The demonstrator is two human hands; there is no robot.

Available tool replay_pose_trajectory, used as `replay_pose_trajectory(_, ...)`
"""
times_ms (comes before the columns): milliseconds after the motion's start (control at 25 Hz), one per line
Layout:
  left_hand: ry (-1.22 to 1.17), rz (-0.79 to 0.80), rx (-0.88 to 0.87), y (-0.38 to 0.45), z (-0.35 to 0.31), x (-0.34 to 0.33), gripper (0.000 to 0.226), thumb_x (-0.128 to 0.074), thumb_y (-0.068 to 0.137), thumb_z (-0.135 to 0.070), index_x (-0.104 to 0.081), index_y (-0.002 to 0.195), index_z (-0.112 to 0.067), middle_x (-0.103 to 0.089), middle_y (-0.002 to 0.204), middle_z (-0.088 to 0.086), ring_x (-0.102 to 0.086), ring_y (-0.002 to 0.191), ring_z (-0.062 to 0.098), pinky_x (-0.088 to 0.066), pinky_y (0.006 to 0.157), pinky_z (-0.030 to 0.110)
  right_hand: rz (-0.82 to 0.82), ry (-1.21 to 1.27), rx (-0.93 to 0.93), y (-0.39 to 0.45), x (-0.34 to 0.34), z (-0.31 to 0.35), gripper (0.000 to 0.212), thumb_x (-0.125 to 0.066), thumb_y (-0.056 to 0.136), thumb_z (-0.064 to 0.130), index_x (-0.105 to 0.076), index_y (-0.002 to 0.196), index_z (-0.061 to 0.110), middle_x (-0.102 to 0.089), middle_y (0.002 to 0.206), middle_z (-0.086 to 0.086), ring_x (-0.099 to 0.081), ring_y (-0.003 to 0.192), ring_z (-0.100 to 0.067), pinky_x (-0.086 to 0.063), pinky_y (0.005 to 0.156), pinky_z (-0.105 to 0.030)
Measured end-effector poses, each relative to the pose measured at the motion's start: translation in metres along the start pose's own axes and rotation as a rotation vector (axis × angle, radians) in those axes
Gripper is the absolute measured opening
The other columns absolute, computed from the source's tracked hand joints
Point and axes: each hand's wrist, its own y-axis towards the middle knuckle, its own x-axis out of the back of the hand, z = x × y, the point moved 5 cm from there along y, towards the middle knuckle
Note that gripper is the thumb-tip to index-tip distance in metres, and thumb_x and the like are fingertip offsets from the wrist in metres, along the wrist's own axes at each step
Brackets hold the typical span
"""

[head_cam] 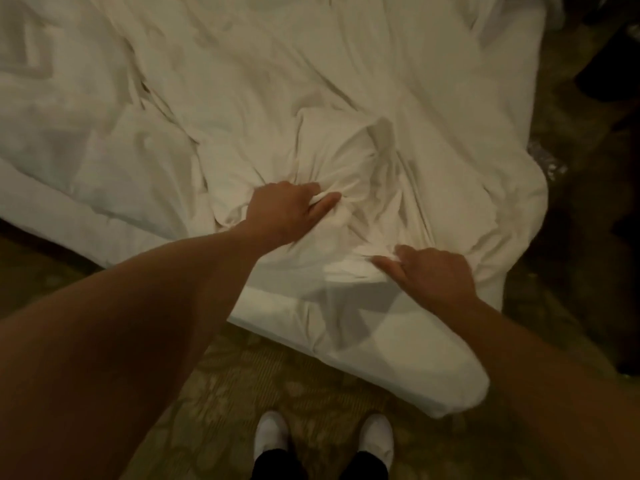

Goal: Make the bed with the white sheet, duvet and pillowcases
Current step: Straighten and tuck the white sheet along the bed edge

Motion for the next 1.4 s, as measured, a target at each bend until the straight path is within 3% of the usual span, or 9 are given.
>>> replay_pose_trajectory(80, -0.027, 0.008, 0.022, -0.009, -0.002, -0.006, 0.063, -0.023, 0.094, -0.074, -0.065, 0.104, -0.028, -0.070, 0.090, 0.012, -0.066, 0.090, 0.037, -0.041, 0.072, 0.038, 0.027, -0.050, 0.001, -0.023, 0.009, -0.035, 0.087, -0.008, 0.079, 0.081, -0.056, 0.131, 0.030, -0.072, 0.105, -0.005, -0.067, 0.100, -0.026, -0.046, 0.077, -0.035)
replay_pose_trajectory(240, -0.046, -0.004, 0.050, -0.033, -0.011, -0.029, 0.075, -0.016, 0.090, -0.079, -0.065, 0.095, -0.022, -0.068, 0.082, 0.012, -0.066, 0.083, 0.037, -0.041, 0.068, 0.038, -0.124, -0.112, 0.058, -0.059, 0.006, -0.073, 0.090, -0.012, 0.084, 0.084, -0.071, 0.097, 0.018, -0.069, 0.073, -0.009, -0.066, 0.072, -0.030, -0.047, 0.064, -0.035)
replay_pose_trajectory(440, -0.080, -0.010, 0.144, -0.048, -0.011, -0.038, 0.063, -0.026, 0.095, -0.072, -0.062, 0.098, -0.021, -0.068, 0.087, 0.008, -0.065, 0.086, 0.034, -0.038, 0.067, 0.036, -0.040, -0.060, 0.012, -0.052, -0.034, -0.065, 0.083, -0.010, 0.090, 0.078, -0.063, 0.101, 0.015, -0.067, 0.099, -0.011, -0.059, 0.096, -0.031, -0.040, 0.086, -0.042)
replay_pose_trajectory(600, -0.217, -0.365, 0.024, -0.048, -0.036, -0.008, 0.043, -0.050, 0.093, -0.051, -0.062, 0.112, -0.014, -0.062, 0.109, 0.008, -0.055, 0.103, 0.034, -0.042, 0.083, 0.044, -0.422, 0.099, -0.079, -0.064, -0.013, -0.031, 0.062, -0.037, 0.097, 0.060, -0.059, 0.107, 0.003, -0.056, 0.107, -0.017, -0.049, 0.098, -0.034, -0.037, 0.087, -0.045)
replay_pose_trajectory(680, -0.203, -0.447, -0.097, -0.040, -0.056, 0.001, 0.043, -0.053, 0.092, -0.044, -0.062, 0.119, -0.012, -0.059, 0.113, 0.010, -0.052, 0.104, 0.034, -0.045, 0.083, 0.045, -0.457, 0.230, 0.000, -0.055, -0.011, 0.017, 0.059, -0.038, 0.099, 0.055, -0.061, 0.109, 0.002, -0.058, 0.107, -0.017, -0.051, 0.098, -0.034, -0.039, 0.088, -0.045)
replay_pose_trajectory(880, -0.027, -0.352, -0.191, -0.035, -0.057, -0.034, 0.046, -0.040, 0.102, -0.051, -0.060, 0.134, -0.025, -0.060, 0.120, 0.006, -0.054, 0.101, 0.030, -0.052, 0.071, 0.045, -0.280, 0.201, -0.117, -0.035, -0.062, 0.069, 0.088, -0.012, 0.098, 0.070, -0.057, 0.128, 0.001, -0.059, 0.123, -0.018, -0.051, 0.116, -0.033, -0.037, 0.106, -0.043)
replay_pose_trajectory(1080, -0.065, -0.223, -0.169, -0.036, -0.044, -0.063, 0.047, -0.039, 0.103, -0.053, -0.057, 0.135, -0.025, -0.061, 0.112, 0.004, -0.062, 0.089, 0.029, -0.050, 0.065, 0.038, -0.384, -0.015, -0.075, -0.020, -0.090, 0.060, 0.069, -0.038, 0.094, 0.071, -0.061, 0.108, 0.007, -0.062, 0.102, -0.014, -0.056, 0.092, -0.032, -0.036, 0.088, -0.043)
replay_pose_trajectory(1200, -0.086, -0.122, -0.134, -0.037, -0.041, -0.062, 0.046, -0.034, 0.103, -0.056, -0.053, 0.134, -0.028, -0.065, 0.109, 0.000, -0.067, 0.085, 0.029, -0.043, 0.059, 0.033, -0.332, 0.001, -0.014, -0.003, -0.083, 0.055, 0.062, -0.039, 0.094, 0.068, -0.060, 0.091, 0.010, -0.065, 0.082, -0.013, -0.062, 0.076, -0.032, -0.042, 0.072, -0.040)
replay_pose_trajectory(1400, -0.128, -0.052, -0.046, -0.042, -0.047, -0.034, 0.043, -0.032, 0.103, -0.057, -0.051, 0.132, -0.032, -0.071, 0.107, 0.002, -0.066, 0.094, 0.033, -0.043, 0.070, 0.036, -0.161, 0.162, 0.080, -0.013, -0.045, 0.038, 0.069, -0.033, 0.091, 0.077, -0.059, 0.107, 0.016, -0.070, 0.091, -0.010, -0.068, 0.086, -0.031, -0.039, 0.065, -0.035)
